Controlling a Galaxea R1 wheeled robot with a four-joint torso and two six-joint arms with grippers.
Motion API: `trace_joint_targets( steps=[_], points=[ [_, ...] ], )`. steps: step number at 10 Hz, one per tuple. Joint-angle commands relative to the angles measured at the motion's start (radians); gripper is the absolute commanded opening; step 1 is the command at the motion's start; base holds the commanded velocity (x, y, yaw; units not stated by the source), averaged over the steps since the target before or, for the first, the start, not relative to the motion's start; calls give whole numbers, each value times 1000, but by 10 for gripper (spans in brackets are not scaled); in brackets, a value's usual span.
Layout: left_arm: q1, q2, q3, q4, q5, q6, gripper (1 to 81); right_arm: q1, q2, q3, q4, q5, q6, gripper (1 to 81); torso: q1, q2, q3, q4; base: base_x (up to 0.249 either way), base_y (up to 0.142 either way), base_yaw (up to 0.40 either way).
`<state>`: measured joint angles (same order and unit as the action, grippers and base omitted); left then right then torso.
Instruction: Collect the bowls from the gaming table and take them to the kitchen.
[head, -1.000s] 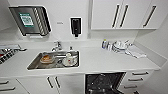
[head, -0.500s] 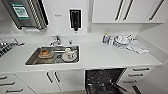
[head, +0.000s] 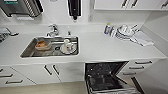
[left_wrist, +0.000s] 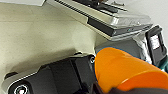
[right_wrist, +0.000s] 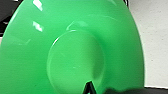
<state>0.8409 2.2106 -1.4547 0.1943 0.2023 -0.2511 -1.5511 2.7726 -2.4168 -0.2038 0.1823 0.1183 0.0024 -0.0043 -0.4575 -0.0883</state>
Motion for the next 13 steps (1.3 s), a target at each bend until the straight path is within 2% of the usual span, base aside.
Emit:
trace_joint_targets(
  steps=[1,4,6,8,11,12,13],
  points=[
    [-306,9,111,-3,267,-106,10,-11,-20,4,-14,-67,-5,10,0,0,1,0,0,0,0],
    [-476,154,90,4,388,-191,10,-13,-19,3,-12,-66,-5,10,0,0,-8,0,0,0,0],
    [-539,286,19,4,442,-226,10,-16,-17,4,-14,-66,-5,10,1,1,-8,0,0,0,0],
    [-596,426,-65,4,495,-244,10,-18,-17,6,-14,-60,-5,10,1,1,-81,0,0,0,0],
    [-671,598,-159,4,563,-267,10,-21,-15,9,-12,-44,-5,10,1,1,-146,0,0,0,0],
    [-685,646,-193,4,574,-274,10,-19,-12,9,-12,-44,-5,10,1,2,-101,0,0,0,0],
    [-702,687,-227,4,574,-274,10,-19,-8,4,-12,-46,-5,10,2,2,-123,0,0,0,0]
  ],
)
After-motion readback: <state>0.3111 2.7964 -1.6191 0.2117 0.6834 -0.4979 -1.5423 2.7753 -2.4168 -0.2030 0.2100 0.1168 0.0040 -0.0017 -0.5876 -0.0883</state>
